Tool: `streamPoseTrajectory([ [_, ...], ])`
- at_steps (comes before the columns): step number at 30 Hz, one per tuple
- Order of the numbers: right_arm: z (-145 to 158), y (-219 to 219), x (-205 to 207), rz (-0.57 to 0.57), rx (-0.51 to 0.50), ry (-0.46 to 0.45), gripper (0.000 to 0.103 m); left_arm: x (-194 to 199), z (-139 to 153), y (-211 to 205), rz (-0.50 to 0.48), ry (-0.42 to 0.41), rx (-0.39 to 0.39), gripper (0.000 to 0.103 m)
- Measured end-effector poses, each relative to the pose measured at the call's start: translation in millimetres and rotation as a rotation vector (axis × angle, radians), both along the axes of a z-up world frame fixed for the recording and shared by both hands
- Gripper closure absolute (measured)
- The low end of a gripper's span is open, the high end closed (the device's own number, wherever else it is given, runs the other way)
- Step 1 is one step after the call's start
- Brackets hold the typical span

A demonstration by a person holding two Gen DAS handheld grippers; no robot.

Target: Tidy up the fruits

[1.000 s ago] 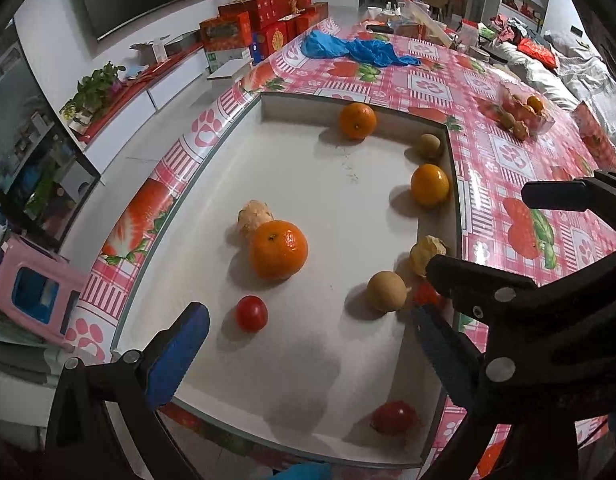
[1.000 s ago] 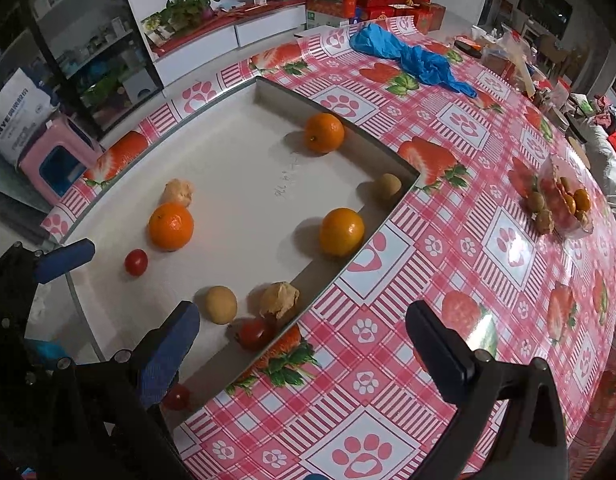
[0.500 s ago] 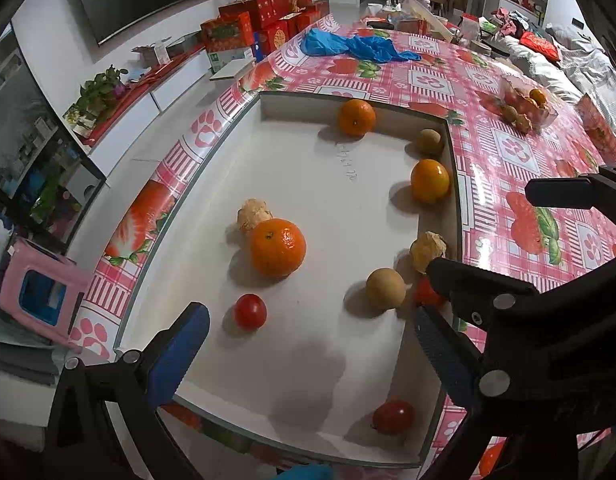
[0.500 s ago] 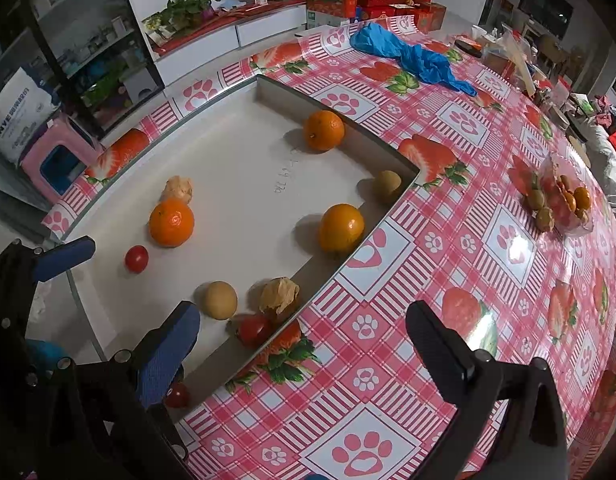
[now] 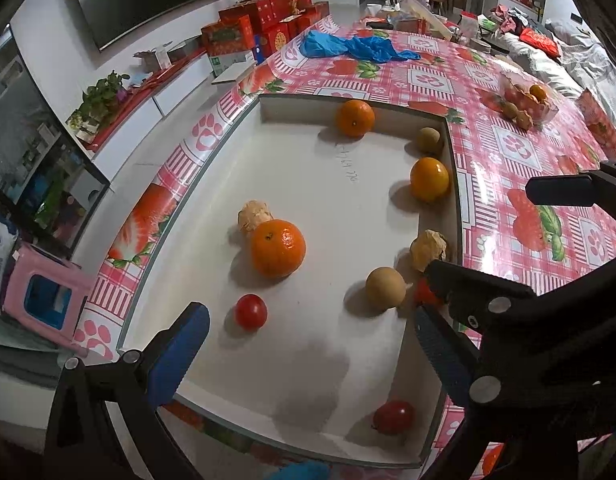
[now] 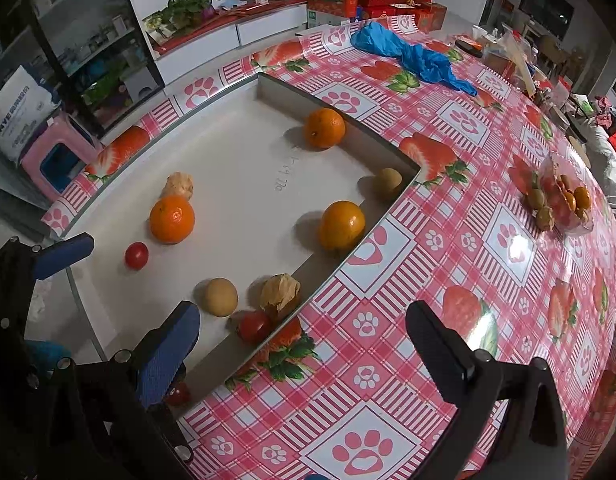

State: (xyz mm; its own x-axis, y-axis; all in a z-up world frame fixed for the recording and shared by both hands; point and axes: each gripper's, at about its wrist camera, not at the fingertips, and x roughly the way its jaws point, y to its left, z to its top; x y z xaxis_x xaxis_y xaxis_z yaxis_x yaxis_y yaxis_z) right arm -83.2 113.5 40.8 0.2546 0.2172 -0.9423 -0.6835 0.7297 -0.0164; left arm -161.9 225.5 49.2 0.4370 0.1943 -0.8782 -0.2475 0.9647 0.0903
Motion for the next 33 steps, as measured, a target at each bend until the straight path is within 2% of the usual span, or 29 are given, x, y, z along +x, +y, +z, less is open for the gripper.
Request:
streamPoseTrajectory([
  [33, -1.0, -0.7, -3.7, 0.006, 0.002, 0.002, 0.000, -0.2, -1.7, -7.1, -0.009, 0.006, 0.006, 0.000],
])
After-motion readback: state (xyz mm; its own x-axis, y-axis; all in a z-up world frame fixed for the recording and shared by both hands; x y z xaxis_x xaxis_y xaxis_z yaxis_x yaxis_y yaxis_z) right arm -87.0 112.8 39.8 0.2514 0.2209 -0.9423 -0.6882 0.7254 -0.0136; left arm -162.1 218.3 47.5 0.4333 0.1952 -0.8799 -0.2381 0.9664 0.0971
